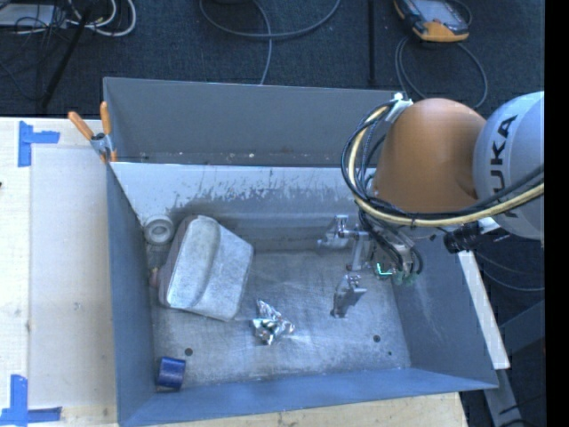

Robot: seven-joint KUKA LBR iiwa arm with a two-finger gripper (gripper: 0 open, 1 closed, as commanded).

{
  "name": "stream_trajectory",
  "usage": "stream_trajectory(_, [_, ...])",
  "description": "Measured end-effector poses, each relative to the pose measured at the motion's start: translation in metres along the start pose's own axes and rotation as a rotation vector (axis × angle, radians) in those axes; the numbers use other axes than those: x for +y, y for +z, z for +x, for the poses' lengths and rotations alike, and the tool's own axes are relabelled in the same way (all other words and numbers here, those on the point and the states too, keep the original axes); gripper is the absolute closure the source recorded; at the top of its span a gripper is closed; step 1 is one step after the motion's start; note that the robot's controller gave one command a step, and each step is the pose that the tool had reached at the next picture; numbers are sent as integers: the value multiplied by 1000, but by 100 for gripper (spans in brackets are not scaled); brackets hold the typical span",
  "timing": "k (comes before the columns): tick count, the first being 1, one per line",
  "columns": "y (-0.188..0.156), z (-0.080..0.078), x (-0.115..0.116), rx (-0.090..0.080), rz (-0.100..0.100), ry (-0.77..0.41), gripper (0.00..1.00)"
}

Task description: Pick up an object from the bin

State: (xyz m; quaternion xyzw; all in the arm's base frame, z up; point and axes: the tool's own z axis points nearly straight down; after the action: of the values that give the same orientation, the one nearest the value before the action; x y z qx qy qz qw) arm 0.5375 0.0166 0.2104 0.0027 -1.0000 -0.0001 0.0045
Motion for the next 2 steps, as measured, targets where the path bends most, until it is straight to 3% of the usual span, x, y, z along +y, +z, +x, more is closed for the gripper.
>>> stream_trajectory(1, [68,-30,80,-5,-1,-216,0])
stream_trajectory(2, [90,-29,72,-6,3,-879,0])
